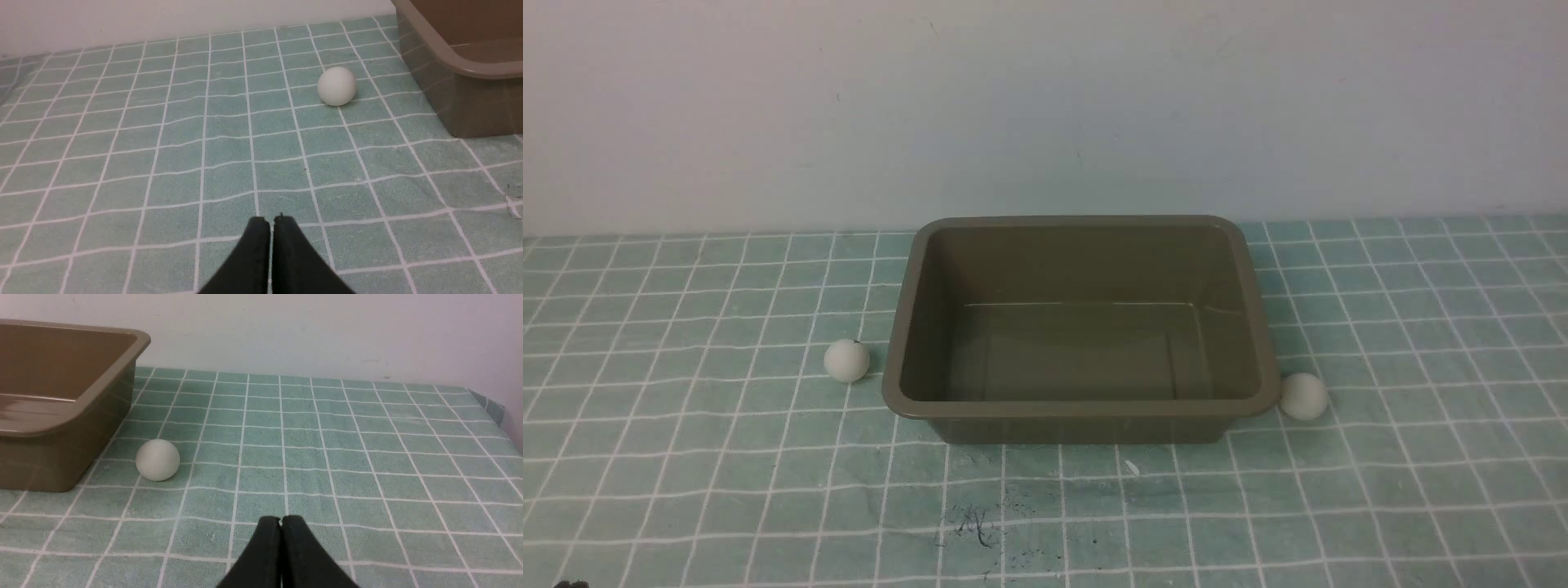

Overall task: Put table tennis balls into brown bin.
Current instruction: 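Reach for and grasp a ping pong ball on the table beside the basket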

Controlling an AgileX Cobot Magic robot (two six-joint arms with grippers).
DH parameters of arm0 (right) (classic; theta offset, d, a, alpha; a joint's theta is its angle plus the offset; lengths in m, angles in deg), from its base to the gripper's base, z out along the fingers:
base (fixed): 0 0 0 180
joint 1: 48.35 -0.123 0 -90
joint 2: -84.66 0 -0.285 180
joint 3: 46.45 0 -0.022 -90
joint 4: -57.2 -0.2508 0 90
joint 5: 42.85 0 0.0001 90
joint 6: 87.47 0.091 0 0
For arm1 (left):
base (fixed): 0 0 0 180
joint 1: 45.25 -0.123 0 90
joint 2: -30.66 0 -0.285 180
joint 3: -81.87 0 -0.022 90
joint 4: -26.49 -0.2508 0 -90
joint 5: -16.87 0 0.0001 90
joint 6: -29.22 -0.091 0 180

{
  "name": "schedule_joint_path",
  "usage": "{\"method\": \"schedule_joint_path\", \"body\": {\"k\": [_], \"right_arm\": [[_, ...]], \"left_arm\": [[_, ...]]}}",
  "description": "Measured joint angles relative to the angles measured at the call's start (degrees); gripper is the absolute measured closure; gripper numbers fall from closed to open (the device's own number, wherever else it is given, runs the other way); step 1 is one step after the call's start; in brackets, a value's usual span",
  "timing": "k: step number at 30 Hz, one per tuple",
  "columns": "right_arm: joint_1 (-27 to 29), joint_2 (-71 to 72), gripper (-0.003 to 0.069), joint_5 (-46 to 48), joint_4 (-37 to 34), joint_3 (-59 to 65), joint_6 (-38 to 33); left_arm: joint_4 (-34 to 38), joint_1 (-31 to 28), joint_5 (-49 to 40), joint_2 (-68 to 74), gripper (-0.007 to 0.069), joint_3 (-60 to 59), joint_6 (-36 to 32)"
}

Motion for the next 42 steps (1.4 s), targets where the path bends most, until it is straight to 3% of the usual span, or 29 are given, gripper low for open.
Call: {"method": "schedule_joint_path", "body": {"k": [27,32,38,42], "right_arm": [[0.00,0.00,0.0671,0.00,0.00,0.00,0.00],[0.00,0.00,0.0671,0.00,0.00,0.00,0.00],[0.00,0.00,0.0671,0.00,0.00,0.00,0.00],[0.00,0.00,0.0671,-0.74,-0.97,0.11,0.19]], "left_arm": [[0.17,0.00,0.29,0.00,0.0629,0.00,0.10],[7.75,0.00,6.77,0.00,0.0629,-0.11,2.64],[25.15,0.00,26.68,0.00,0.0629,-0.11,6.87],[31.29,0.00,37.71,0.00,0.0629,1.20,11.38]]}}
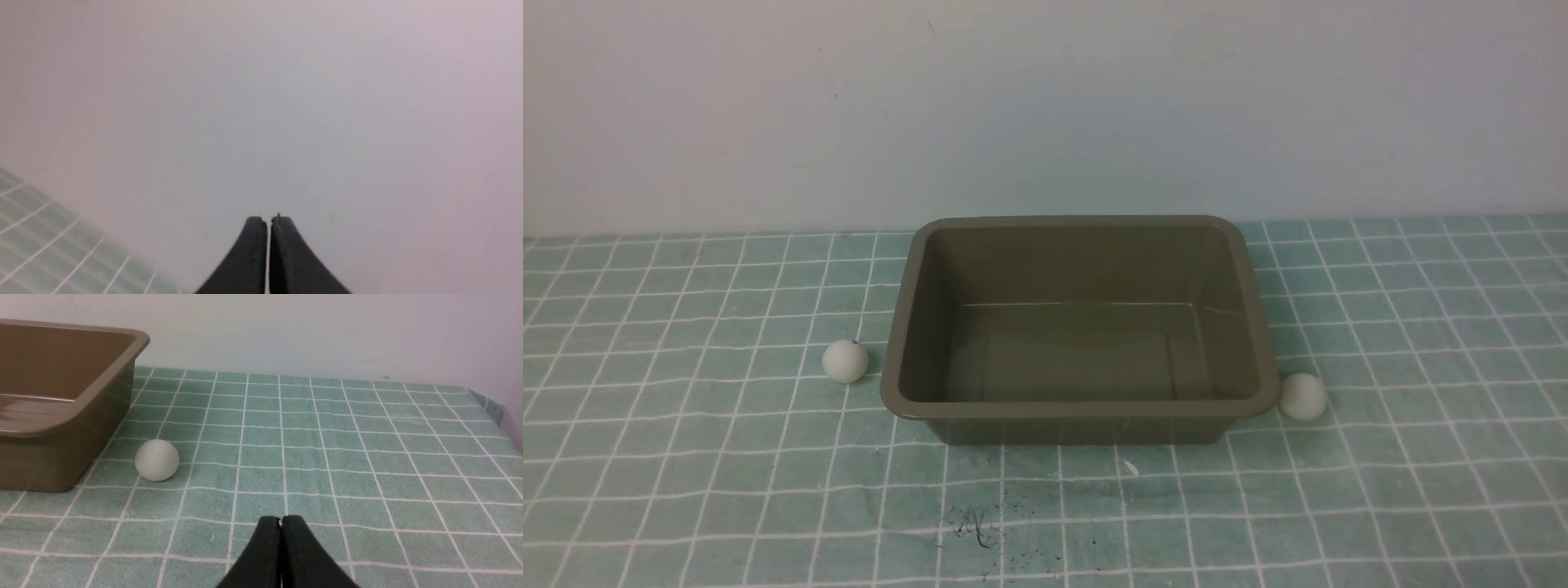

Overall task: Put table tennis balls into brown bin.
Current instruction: 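Reach for and grasp a ping pong ball on the table beside the basket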

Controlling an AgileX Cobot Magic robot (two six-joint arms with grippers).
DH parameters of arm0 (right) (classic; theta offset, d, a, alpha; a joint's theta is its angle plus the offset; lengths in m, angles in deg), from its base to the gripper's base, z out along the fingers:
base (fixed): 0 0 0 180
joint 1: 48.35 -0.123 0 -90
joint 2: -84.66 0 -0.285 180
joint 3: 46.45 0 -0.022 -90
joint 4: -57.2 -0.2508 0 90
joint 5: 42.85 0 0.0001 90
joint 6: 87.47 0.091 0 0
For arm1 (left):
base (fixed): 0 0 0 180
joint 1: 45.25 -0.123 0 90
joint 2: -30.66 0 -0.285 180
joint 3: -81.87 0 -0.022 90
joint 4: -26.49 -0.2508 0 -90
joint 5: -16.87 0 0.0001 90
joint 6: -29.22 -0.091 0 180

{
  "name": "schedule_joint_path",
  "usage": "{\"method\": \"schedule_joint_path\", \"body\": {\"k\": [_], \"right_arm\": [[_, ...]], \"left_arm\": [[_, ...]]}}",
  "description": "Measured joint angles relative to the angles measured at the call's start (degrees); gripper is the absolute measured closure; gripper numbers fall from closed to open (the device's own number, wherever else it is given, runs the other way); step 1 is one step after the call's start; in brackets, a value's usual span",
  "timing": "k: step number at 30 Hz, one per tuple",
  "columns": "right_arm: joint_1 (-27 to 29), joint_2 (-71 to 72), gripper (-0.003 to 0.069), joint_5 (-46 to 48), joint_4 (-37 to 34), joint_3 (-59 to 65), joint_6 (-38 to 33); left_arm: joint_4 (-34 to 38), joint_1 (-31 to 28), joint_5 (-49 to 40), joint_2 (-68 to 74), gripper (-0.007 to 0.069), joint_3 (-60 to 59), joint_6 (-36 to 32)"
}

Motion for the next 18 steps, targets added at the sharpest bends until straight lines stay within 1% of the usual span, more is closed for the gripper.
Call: {"method": "schedule_joint_path", "body": {"k": [2,3,4,5,6,7,8,9,10,12,14,15,17,18], "right_arm": [[0.00,0.00,0.0671,-3.33,-3.08,0.36,0.89],[0.00,0.00,0.0671,-6.97,-6.20,0.42,2.24],[0.00,0.00,0.0671,-6.97,-6.20,0.42,2.24],[0.00,0.00,0.0671,-12.05,-11.04,0.42,4.67],[0.00,0.00,0.0671,-15.05,-14.79,0.42,6.56],[0.00,0.00,0.0671,-15.63,-15.40,0.42,6.84],[0.00,0.00,0.0671,-19.56,-19.72,0.42,8.44],[0.00,0.00,0.0671,-21.32,-21.52,0.42,9.14],[0.00,0.00,0.0671,-23.59,-23.78,0.42,9.54],[0.00,0.00,0.0671,-25.91,-26.14,0.42,9.82],[0.00,0.00,0.0671,-26.57,-26.58,0.42,9.95],[0.00,0.00,0.0671,-27.18,-27.08,0.42,10.26],[0.00,0.00,0.0671,-27.90,-27.52,0.42,11.08],[0.00,0.00,0.0671,-27.89,-27.52,0.42,11.21]], "left_arm": [[-0.93,0.00,-1.14,0.19,0.0629,4.39,0.87],[-2.54,0.00,-3.63,1.35,0.0629,8.22,0.98],[-2.54,0.00,-3.63,1.35,0.0629,8.22,0.98],[-4.82,0.00,-8.13,4.29,0.0629,13.33,1.03],[-7.40,0.00,-14.36,8.76,0.0629,18.77,1.03],[-7.79,0.00,-15.37,9.52,0.0629,19.55,1.03],[-10.89,0.00,-24.25,17.16,0.0629,26.07,0.85],[-12.40,0.00,-29.04,20.01,0.0629,29.34,0.55],[-14.46,0.00,-36.22,26.84,0.0629,33.89,-0.02],[-17.10,0.00,-47.22,35.53,0.0629,39.65,-1.49],[-18.14,0.00,-52.85,41.06,0.0629,43.10,-2.72],[-18.75,0.00,-59.19,49.71,0.0629,46.36,-4.44],[-18.81,0.00,-62.99,56.83,0.0629,48.54,-6.11],[-18.81,0.00,-63.25,57.58,0.0629,48.93,-6.79]]}}
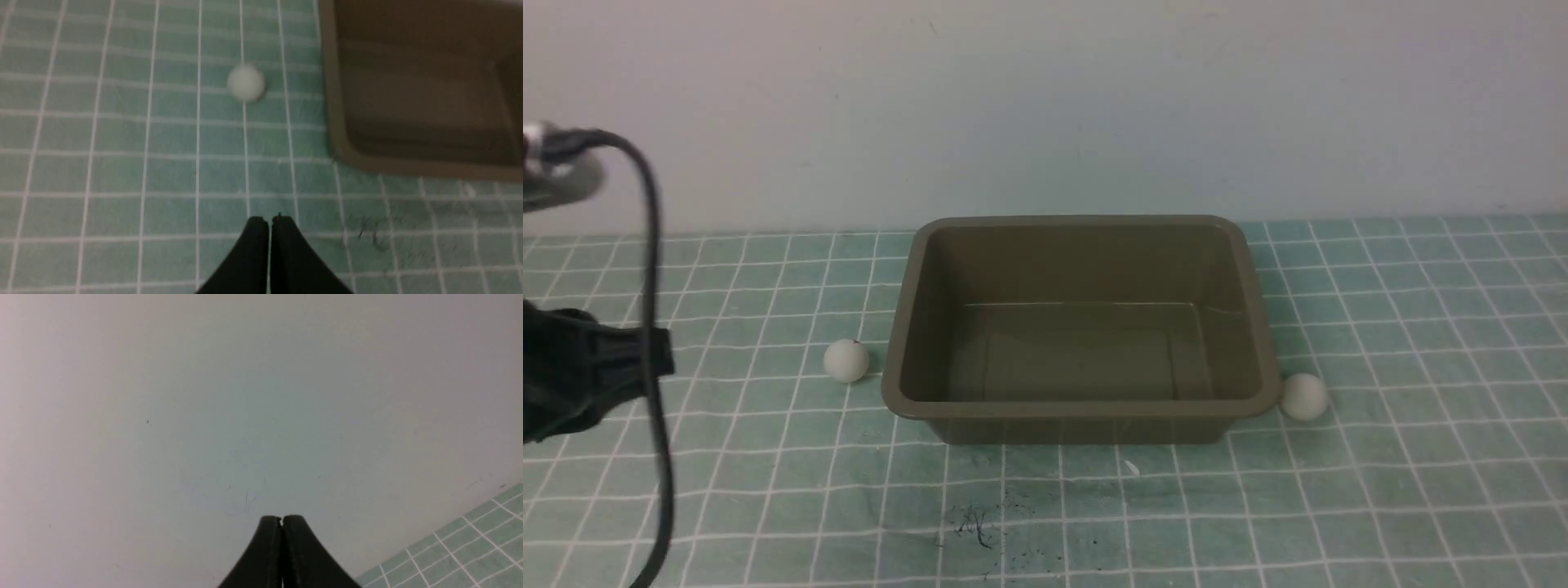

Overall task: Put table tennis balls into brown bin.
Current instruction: 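Reach for and grasp a ping pong ball on the table beside the basket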

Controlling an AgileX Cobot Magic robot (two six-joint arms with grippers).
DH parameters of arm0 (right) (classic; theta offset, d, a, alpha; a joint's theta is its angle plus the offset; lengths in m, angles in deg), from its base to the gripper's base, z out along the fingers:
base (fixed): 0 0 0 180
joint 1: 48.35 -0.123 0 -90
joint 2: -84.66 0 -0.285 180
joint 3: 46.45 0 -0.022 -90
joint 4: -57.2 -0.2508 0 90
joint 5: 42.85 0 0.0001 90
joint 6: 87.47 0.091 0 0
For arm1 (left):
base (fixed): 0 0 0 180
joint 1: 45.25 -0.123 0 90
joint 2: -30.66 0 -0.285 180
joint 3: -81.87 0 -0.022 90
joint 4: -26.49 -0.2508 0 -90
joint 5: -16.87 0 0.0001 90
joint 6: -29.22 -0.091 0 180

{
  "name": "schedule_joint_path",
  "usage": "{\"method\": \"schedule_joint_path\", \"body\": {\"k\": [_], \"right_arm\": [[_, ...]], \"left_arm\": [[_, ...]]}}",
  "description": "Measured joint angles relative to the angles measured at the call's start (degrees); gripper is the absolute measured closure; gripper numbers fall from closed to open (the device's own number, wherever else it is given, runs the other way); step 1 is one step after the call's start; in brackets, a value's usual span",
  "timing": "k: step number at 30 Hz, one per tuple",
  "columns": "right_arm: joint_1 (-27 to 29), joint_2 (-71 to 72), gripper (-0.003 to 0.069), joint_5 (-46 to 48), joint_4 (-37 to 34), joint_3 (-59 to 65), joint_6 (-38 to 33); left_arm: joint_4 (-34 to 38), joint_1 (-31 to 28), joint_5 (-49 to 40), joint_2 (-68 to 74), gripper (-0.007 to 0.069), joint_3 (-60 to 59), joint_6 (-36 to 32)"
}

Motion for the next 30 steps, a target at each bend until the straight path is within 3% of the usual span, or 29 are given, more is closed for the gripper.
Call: {"method": "schedule_joint_path", "body": {"k": [4,8,9,12,19,23,27,30], "right_arm": [[-0.10,-0.26,0.0671,9.10,1.62,-4.75,1.47],[-1.23,-6.34,0.0671,27.49,8.12,-19.15,-3.09],[-1.70,-12.60,0.0671,36.86,9.93,-26.81,-5.25],[-1.89,-21.07,0.0671,49.43,10.73,-37.22,-8.53],[-1.89,-36.42,0.0668,64.97,11.01,-48.76,-10.38],[-1.94,-42.09,0.0655,66.26,10.96,-49.67,-11.21],[-1.94,-45.10,0.0633,66.13,10.53,-49.67,-11.41],[-1.94,-45.40,0.0620,64.82,10.51,-49.67,-11.41]], "left_arm": [[-0.11,0.00,-0.90,14.40,0.0629,3.94,-4.05],[-0.16,0.11,-0.84,24.18,0.0629,8.50,-6.28],[-0.46,0.52,-0.84,28.75,0.0629,11.77,-6.64],[-0.68,1.21,-0.64,33.95,0.0629,16.49,-6.70],[-0.66,2.71,0.01,42.90,0.0610,24.57,-9.67],[0.25,2.77,1.60,47.97,0.0493,28.11,-12.60],[0.36,2.77,3.81,53.72,0.0266,30.16,-13.15],[0.77,2.77,5.92,56.94,0.0164,30.92,-13.18]]}}
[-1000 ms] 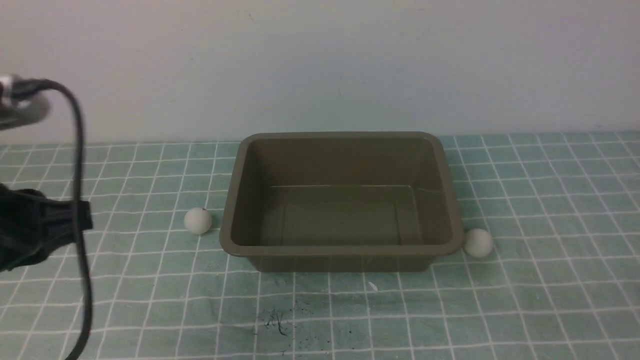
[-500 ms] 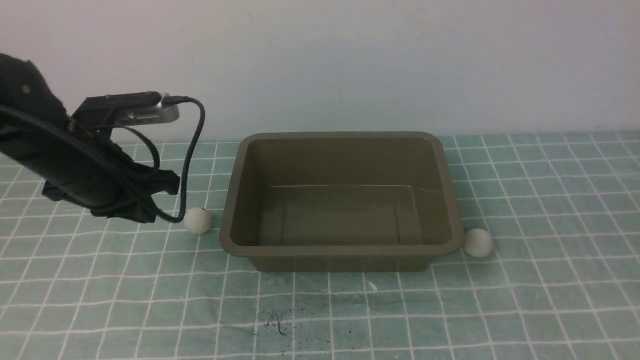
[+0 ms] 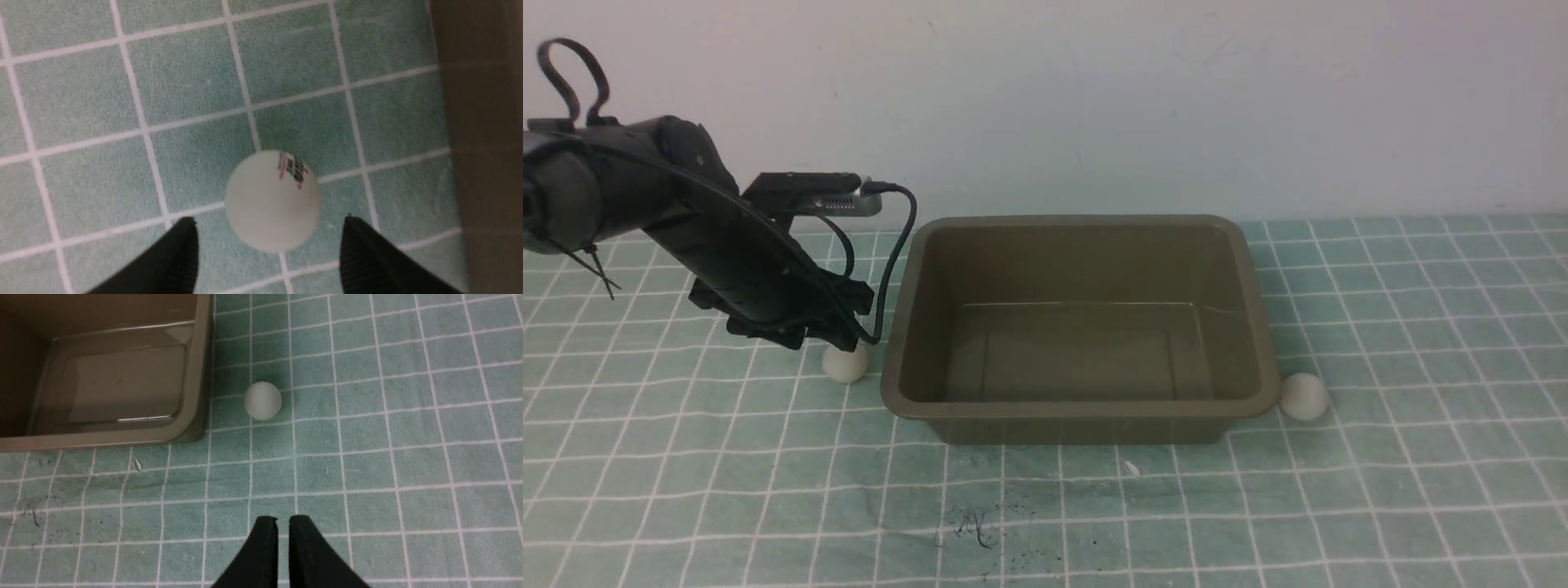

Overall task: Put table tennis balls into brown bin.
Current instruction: 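Reach for and grasp a ping pong ball on the table beside the basket, then drop the ball into the bin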

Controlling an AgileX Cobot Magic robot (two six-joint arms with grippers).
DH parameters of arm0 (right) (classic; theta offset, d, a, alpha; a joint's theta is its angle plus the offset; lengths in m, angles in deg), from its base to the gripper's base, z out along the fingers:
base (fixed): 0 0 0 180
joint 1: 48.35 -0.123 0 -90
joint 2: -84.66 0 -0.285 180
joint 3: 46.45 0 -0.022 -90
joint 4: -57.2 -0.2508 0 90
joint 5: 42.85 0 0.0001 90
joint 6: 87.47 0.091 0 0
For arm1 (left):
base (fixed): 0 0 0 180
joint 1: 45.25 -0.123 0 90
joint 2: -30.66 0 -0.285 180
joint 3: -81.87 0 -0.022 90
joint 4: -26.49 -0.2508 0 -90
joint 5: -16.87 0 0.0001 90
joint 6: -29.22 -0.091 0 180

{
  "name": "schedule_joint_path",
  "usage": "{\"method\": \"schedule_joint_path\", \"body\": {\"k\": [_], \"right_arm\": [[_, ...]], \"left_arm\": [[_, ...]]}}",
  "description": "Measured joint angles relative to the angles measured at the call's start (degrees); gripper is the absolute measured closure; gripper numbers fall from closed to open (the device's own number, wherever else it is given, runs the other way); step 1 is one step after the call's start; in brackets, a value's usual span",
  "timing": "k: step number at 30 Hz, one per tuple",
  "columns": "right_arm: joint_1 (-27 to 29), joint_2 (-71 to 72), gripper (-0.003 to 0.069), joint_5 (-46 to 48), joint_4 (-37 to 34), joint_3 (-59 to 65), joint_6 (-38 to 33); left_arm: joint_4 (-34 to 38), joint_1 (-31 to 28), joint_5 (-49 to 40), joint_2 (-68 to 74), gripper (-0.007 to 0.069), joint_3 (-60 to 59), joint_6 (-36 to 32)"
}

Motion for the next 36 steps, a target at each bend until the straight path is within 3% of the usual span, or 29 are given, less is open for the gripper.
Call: {"method": "schedule_joint_path", "body": {"k": [2,5,7,8,9,13,20,25,28,30,33,36], "right_arm": [[0.00,-0.28,0.0609,-1.34,0.00,0.00,0.00],[0.00,-0.95,0.0596,-2.43,0.00,-0.07,-0.48],[0.00,-2.29,0.0586,-3.32,-0.04,-0.14,-1.55],[0.00,-2.45,0.0586,-3.32,-0.04,-0.14,-1.55],[0.00,-4.23,0.0575,-3.72,-0.19,-0.14,-2.69],[0.00,-8.96,0.0543,-5.13,-0.58,-0.14,-5.91],[-0.04,-23.98,0.0349,-13.42,-7.27,-0.56,-15.35],[-0.34,-38.16,0.0192,-15.82,-8.67,-5.63,-18.88],[-1.33,-45.54,0.0123,-15.88,-8.67,-9.55,-19.19],[-2.35,-49.49,0.0096,-15.94,-8.67,-11.83,-19.25],[-4.45,-55.14,0.0076,-16.30,-8.67,-15.00,-19.31],[-5.57,-58.42,0.0074,-16.79,-8.67,-17.14,-19.42]], "left_arm": [[0.28,0.00,2.36,2.44,0.0092,0.50,-0.27],[0.39,0.00,3.96,4.39,0.0084,0.61,-0.33],[0.39,0.00,4.15,4.98,0.0159,0.61,-0.33],[0.39,0.00,4.15,5.04,0.0159,0.61,-0.33],[0.30,0.00,3.18,5.04,0.0273,1.22,-0.39],[-1.86,0.00,-3.99,3.91,0.0270,6.47,-0.38],[2.98,2.15,-14.48,-2.16,0.0270,17.91,-3.11],[6.73,9.02,-16.31,-2.49,0.0270,20.86,-10.58],[6.65,12.19,-16.63,-0.32,0.0270,20.86,-11.04],[5.73,13.60,-16.63,1.72,0.0236,20.86,-9.81],[4.30,14.38,-16.65,3.96,0.0105,20.86,-6.23],[3.75,14.26,-17.45,4.21,0.0027,21.38,-1.59]]}}
